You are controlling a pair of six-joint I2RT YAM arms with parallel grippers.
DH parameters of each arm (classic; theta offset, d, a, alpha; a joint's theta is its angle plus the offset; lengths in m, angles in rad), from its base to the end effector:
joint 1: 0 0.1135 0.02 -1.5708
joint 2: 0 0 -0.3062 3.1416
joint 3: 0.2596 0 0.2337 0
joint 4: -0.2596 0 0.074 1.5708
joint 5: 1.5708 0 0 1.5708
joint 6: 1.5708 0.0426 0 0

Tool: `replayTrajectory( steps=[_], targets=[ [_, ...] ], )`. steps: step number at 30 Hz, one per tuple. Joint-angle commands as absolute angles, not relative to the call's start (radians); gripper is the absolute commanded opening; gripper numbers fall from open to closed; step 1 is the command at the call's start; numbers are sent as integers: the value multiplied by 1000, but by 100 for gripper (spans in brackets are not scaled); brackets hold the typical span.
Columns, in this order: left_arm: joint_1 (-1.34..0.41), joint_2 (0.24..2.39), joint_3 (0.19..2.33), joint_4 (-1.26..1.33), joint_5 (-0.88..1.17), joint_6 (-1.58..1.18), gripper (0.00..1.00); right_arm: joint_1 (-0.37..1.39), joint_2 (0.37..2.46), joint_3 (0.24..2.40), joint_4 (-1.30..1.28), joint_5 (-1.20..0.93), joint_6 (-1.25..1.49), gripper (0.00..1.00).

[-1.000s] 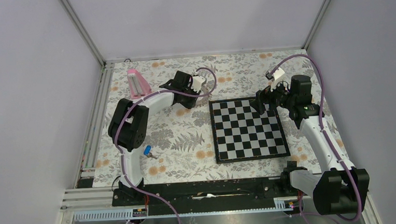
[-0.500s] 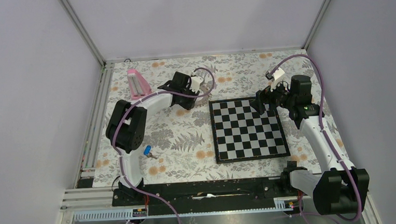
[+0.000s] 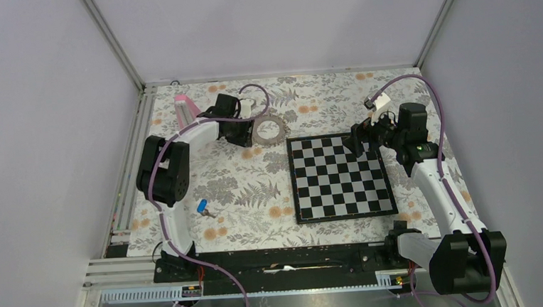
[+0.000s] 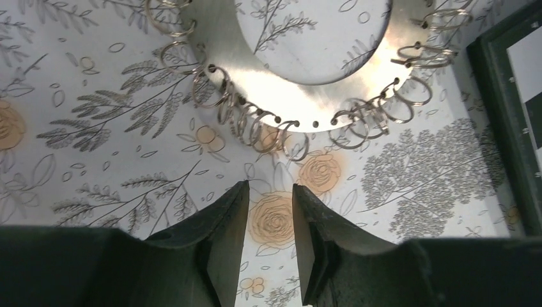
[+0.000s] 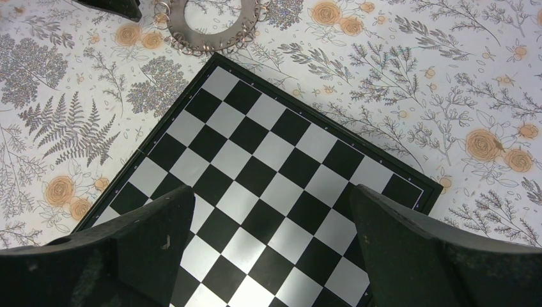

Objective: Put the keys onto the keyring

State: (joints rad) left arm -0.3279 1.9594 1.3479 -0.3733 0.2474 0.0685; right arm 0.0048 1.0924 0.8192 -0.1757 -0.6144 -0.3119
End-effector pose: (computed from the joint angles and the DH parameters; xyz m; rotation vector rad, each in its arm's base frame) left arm 0.3935 -0.1449 0.2203 0.5986 2.4926 -0.4158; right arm 0.2106 0.0256 0.3349 -0.6801 1.8341 0.4171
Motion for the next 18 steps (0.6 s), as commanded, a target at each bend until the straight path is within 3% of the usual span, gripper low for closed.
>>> replayTrajectory(
  steps=[1,18],
  targets=[
    [-328,1987,1415,-385,338,13,38,6,1074,814,-157,-632,-328,99],
    [-325,2065,1464,-381,382,-56,39,6,1072,813,-157,-631,-330,99]
  ],
)
